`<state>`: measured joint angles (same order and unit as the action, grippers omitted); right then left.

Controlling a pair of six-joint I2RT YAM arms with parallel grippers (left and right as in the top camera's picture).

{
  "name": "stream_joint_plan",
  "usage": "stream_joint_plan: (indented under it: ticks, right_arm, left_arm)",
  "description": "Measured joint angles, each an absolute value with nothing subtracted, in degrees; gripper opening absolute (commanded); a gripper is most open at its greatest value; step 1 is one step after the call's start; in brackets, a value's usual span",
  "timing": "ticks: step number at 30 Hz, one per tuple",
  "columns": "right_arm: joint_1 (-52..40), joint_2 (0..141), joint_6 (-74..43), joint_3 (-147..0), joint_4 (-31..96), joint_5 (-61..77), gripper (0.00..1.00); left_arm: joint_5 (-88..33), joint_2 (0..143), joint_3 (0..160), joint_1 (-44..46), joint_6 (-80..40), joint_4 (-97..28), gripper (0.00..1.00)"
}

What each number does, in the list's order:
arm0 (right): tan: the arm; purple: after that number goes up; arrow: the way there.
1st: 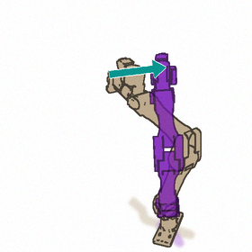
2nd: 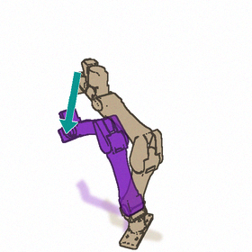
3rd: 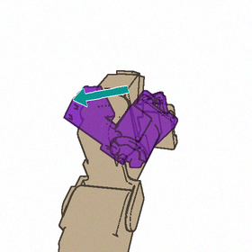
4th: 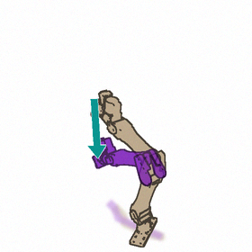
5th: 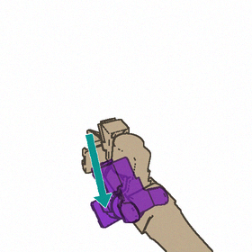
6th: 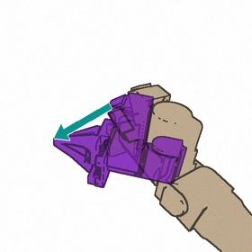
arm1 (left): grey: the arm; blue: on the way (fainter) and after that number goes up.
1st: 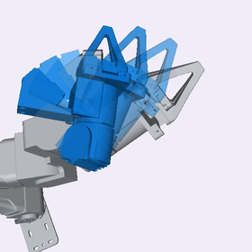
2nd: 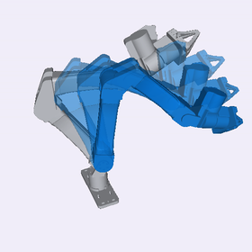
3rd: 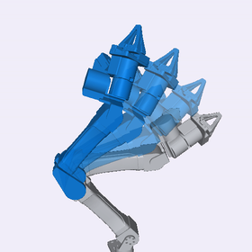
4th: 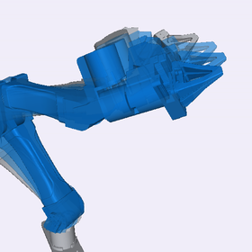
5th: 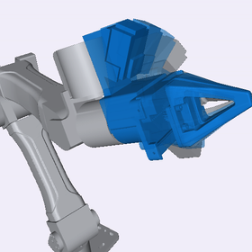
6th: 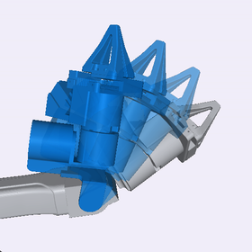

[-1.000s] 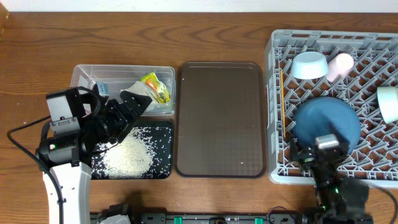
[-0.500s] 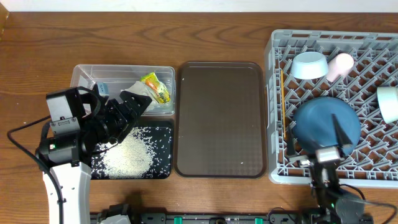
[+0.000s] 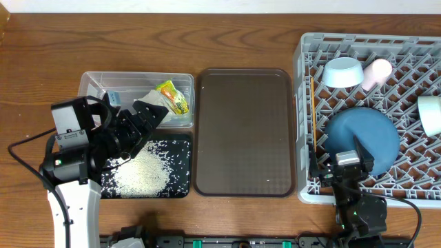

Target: Sort waste into correct bins and load items into the dishwasher rack

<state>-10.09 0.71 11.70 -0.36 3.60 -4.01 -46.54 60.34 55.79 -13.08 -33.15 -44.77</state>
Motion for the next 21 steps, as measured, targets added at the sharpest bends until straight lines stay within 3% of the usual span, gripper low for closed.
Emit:
stream_joint_plan:
  ticks: [7,14,21]
  right_arm:
    - [-9.0,0.7,3.5,-0.4,2.7,-11.4,0.99]
    - [-1.0,0.7,-1.5,-0.4,2.8,-11.6,0.99]
    - [-0.5,0.7,-2.6,-0.4,2.8,-11.5,0.99]
  left_arm:
    - [-46.5,60.3,55.8,-13.1,-33.1,-44.8,0.94]
    - [-46.6,60.3,55.8,-13.1,-33.1,-44.8,0.94]
    - [-46.5,60.3,55.8,-13.1,-33.1,-44.8,0.94]
